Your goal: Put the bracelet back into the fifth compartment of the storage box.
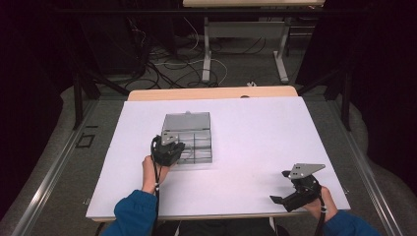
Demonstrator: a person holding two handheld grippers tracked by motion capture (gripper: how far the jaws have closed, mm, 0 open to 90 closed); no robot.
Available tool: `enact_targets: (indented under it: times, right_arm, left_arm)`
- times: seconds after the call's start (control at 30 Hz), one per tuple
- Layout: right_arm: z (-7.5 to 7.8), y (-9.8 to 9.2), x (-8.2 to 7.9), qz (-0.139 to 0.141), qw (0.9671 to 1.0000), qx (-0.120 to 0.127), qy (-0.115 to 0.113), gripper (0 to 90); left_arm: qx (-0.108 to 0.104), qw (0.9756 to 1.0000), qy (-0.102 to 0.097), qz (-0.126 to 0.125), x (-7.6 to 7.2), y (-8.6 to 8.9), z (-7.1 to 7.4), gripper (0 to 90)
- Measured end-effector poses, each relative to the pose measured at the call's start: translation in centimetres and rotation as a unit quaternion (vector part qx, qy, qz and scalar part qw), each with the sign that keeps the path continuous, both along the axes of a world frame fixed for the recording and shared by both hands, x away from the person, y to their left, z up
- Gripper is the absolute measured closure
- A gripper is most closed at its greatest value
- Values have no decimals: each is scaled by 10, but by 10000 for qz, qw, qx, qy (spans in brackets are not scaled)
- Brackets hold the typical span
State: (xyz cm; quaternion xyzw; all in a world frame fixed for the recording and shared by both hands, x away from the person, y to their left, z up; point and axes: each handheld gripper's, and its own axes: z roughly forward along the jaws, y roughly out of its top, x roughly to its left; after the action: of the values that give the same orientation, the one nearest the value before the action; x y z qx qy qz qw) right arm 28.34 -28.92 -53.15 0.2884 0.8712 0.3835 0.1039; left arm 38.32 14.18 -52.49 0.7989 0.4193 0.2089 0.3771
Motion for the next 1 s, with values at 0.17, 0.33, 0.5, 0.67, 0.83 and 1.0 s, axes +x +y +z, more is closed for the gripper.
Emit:
enact_targets:
  times: [0.17, 0.33, 0.5, 0.67, 0.83, 1.0]
  right_arm:
    - [0, 0, 0, 27, 10000, -21, -9, 9]
    - [0, 0, 0, 10, 10000, 1, 23, 9]
    - [0, 0, -1, -32, 10000, 16, 41, 9]
    - [0, 0, 1, 16, 10000, -9, -17, 9]
    - [0, 0, 0, 21, 10000, -23, -3, 9]
    - [0, 1, -1, -56, 10000, 17, 6, 9]
  left_arm:
    - [57, 9999, 54, 66, 2, 0, -2, 849]
    - [152, 9998, 110, 40, 2, -1, -4, 847]
    - [208, 9997, 121, 51, 3, -2, -6, 836]
    - [202, 9997, 99, 54, 3, -2, -6, 798]
    - [212, 9997, 64, 65, 2, -1, -3, 696]
    - [184, 9997, -9, 151, 0, 1, 1, 554]
